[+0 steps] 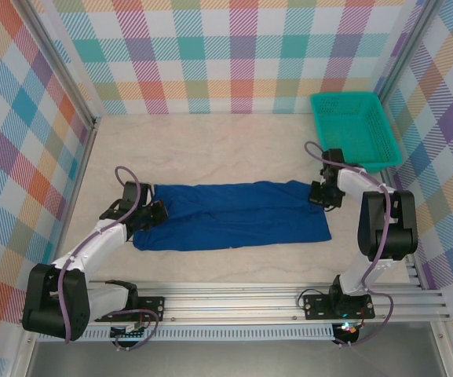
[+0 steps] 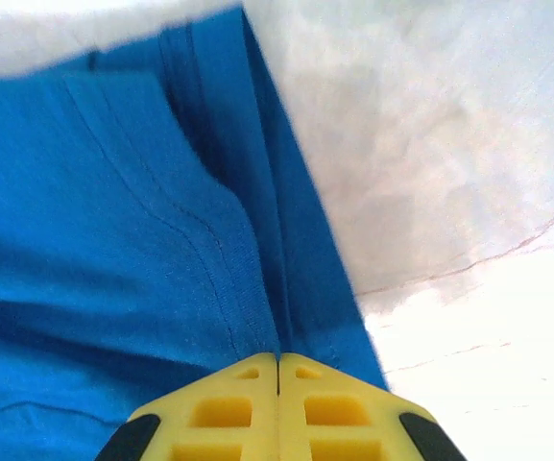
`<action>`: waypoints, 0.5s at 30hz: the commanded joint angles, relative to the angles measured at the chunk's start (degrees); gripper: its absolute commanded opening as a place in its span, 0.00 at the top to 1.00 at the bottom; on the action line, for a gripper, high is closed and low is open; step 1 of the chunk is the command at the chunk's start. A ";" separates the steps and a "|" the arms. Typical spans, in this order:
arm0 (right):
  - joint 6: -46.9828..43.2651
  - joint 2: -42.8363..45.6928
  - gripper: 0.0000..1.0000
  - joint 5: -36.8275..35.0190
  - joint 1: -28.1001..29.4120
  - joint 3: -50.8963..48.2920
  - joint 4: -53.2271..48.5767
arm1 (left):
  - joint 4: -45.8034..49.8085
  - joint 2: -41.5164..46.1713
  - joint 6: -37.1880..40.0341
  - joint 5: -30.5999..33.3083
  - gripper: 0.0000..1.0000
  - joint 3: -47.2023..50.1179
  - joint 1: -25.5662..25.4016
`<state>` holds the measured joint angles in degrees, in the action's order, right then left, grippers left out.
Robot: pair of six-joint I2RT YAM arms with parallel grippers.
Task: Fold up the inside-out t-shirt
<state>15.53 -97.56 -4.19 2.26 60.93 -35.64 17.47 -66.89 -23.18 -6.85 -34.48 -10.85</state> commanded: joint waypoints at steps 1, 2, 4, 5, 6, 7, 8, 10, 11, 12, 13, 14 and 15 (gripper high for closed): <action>-1.94 -0.68 0.95 -3.27 -0.25 3.56 -0.86 | 0.05 1.10 -0.22 1.35 0.98 0.82 -0.58; -2.22 -1.08 0.95 -3.53 -0.24 4.03 -0.94 | 0.10 1.07 -0.25 1.48 0.98 0.77 -0.57; -2.78 -2.01 0.95 -4.84 -0.24 4.91 -1.16 | 0.38 1.18 -0.28 1.75 0.98 0.76 -0.58; -3.02 -2.39 0.95 -5.55 -0.31 5.14 -1.28 | 0.45 1.27 -0.29 1.97 0.99 0.81 -0.56; -3.30 -2.80 0.95 -6.74 -0.24 5.41 -1.44 | 0.52 1.36 -0.29 2.09 0.99 0.82 -0.57; -3.48 -3.27 0.95 -7.49 -0.26 5.56 -1.63 | 0.63 1.42 -0.25 2.22 0.99 0.82 -0.58; -3.72 -3.56 0.95 -8.22 -0.24 5.52 -1.54 | 0.63 1.51 -0.29 2.19 1.00 0.84 -0.57; -4.02 -4.33 0.94 -9.90 -0.25 5.69 -1.84 | 0.81 1.87 -0.28 2.28 1.00 0.80 -0.58; -4.11 -4.55 0.94 -10.08 -0.24 5.78 -1.93 | 0.86 2.02 -0.35 2.36 1.00 0.90 -0.57; -4.10 -4.70 0.94 -9.89 -0.24 5.78 -1.90 | 0.81 2.16 -0.38 2.39 1.00 0.91 -0.57; -4.00 -4.87 0.93 -9.56 -0.24 5.78 -1.92 | 0.89 2.28 -0.37 2.35 1.00 0.91 -0.57; -3.99 -4.93 0.93 -9.23 -0.26 5.70 -1.98 | 0.98 2.38 -0.33 2.20 1.00 0.86 -0.57; -3.93 -4.97 0.91 -8.50 -0.24 5.70 -2.13 | 1.12 2.55 -0.38 2.06 1.00 0.82 -0.55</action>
<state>12.56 -100.79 -11.97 2.26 66.11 -35.53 17.74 -65.65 -23.18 -5.41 -34.20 -10.85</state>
